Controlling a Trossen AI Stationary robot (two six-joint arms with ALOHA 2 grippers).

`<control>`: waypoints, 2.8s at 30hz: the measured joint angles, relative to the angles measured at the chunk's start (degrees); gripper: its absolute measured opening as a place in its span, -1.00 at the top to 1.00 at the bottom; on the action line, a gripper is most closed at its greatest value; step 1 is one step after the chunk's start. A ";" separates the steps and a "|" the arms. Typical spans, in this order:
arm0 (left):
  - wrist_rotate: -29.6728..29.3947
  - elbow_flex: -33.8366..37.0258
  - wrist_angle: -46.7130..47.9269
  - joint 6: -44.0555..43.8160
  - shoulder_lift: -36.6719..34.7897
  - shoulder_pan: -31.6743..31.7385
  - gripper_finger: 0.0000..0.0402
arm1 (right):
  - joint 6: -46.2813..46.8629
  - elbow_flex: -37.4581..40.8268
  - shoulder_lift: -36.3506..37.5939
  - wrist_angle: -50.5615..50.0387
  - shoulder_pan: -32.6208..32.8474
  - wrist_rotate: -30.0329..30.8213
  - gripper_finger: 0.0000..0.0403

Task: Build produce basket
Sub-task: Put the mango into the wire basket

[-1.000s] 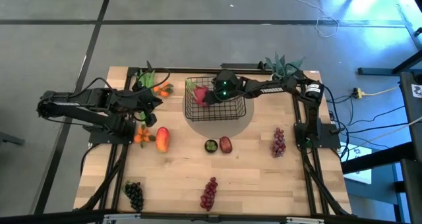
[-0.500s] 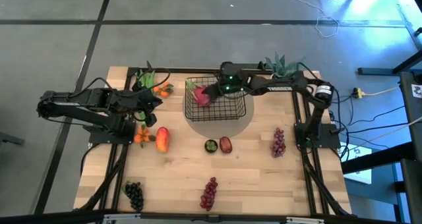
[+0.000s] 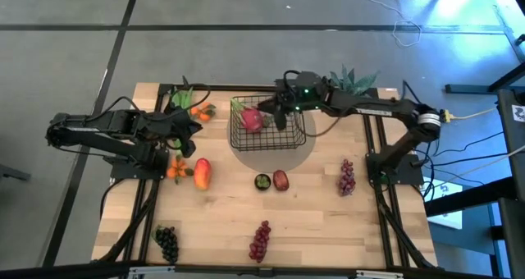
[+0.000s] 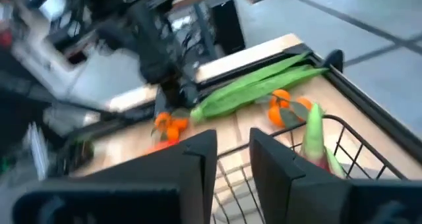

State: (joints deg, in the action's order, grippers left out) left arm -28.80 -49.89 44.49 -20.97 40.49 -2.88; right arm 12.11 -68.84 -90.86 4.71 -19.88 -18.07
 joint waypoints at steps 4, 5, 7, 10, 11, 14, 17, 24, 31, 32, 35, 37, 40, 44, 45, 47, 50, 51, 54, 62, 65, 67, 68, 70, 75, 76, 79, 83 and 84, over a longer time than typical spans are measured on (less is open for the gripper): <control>0.02 0.00 0.00 -6.09 0.00 -0.01 0.85 | -6.42 -0.01 4.10 -6.78 1.24 0.02 0.60; 0.02 0.00 0.00 -7.88 0.00 -0.01 0.85 | -7.06 -0.03 5.07 -8.51 1.47 0.03 0.60; 0.02 0.00 0.02 -10.61 0.00 -0.01 0.85 | -8.91 -0.04 6.68 -12.46 1.89 0.05 0.60; 1.91 0.00 0.02 -14.24 0.00 -0.01 0.85 | -12.90 -0.04 8.86 -18.02 2.92 0.22 0.60; 2.96 0.00 0.01 -15.03 0.01 -0.01 0.85 | -14.10 -0.04 9.64 -19.61 3.27 0.17 0.60; 5.22 0.00 0.00 -18.45 0.00 -0.03 0.85 | -16.43 -0.04 11.67 -23.26 4.35 -0.08 0.60; 6.56 0.00 0.00 -21.57 0.33 -0.05 0.85 | -19.05 -0.04 13.45 -25.68 5.12 -0.96 0.60; 7.20 -0.02 0.00 -29.64 3.66 -0.01 0.85 | -21.63 -0.04 16.85 -31.17 5.16 -7.40 0.60; 17.67 -0.02 4.57 -43.12 8.65 -0.03 0.85 | -23.04 -0.04 19.88 -43.57 8.25 -7.14 0.60; 19.29 -0.02 6.21 -44.92 9.40 -0.10 0.85 | -22.94 -0.04 20.29 -44.69 9.09 -6.80 0.60; 23.52 -0.04 10.57 -49.95 12.33 -1.23 0.85 | -21.35 -0.04 20.67 -47.06 11.88 -4.98 0.60; 25.74 -0.04 12.84 -54.22 14.10 -2.33 0.85 | -21.33 -0.04 20.69 -47.66 13.86 -4.71 0.60; 29.00 -0.04 12.93 -58.26 15.97 -4.01 0.85 | -23.16 -0.04 20.77 -47.31 16.86 -5.05 0.60; 29.83 -0.04 12.89 -58.52 17.25 -6.06 0.85 | -25.03 -0.04 20.77 -47.32 19.22 -5.10 0.60; 29.79 -0.04 12.94 -58.76 17.25 -6.47 0.85 | -24.11 -0.04 20.77 -47.54 19.57 -5.08 0.60; 29.48 -0.04 12.91 -59.77 17.53 -7.00 0.85 | -22.22 -0.04 20.77 -49.03 20.10 -5.06 0.60; 27.66 -0.04 12.96 -59.93 17.38 -8.05 0.85 | -21.33 -0.04 20.77 -51.88 20.92 -5.02 0.60; 26.86 -0.04 12.98 -59.93 17.44 -8.35 0.85 | -21.35 -0.04 20.77 -52.69 21.21 -4.89 0.60; 25.26 -0.04 12.98 -60.44 17.40 -8.74 0.85 | -21.37 -0.04 20.77 -52.98 21.66 -3.76 0.60; 25.05 -0.04 12.94 -64.69 17.42 -8.73 0.85 | -21.30 -0.04 20.77 -52.50 21.64 0.64 0.60; 25.03 -0.04 12.94 -67.26 17.42 -8.73 0.85 | -21.22 -0.04 20.75 -52.25 21.62 4.28 0.60; 25.03 -0.04 12.90 -67.48 17.42 -8.73 0.85 | -21.12 -0.04 20.75 -52.04 21.62 6.71 0.60; 25.03 -0.04 12.90 -67.45 17.42 -8.73 0.85 | -21.20 -0.04 20.75 -52.07 21.62 7.53 0.60; 25.03 -0.04 12.90 -67.46 17.42 -8.73 0.85 | -21.32 -0.04 20.75 -52.06 21.60 7.96 0.60; 25.03 -0.04 12.85 -68.78 17.42 -8.73 0.85 | -21.32 -0.04 20.75 -52.06 21.62 7.94 0.60; 25.03 -0.04 12.85 -68.86 17.42 -8.73 0.85 | -21.31 -0.04 20.75 -52.06 21.60 7.94 0.60; 25.04 -0.04 12.84 -68.91 17.42 -8.73 0.85 | -21.32 -0.04 20.75 -52.08 21.60 7.95 0.60; 25.03 -0.04 12.83 -68.90 17.42 -8.73 0.85 | -21.32 -0.04 20.75 -52.08 21.60 7.94 0.60; 25.05 -0.04 12.83 -68.89 17.42 -8.73 0.85 | -21.32 -0.04 20.75 -52.08 21.60 7.94 0.60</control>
State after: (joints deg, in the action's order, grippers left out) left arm -3.75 -49.93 57.32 -89.86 57.91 -11.62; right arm -9.21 -68.88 -70.11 -47.37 1.72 -10.13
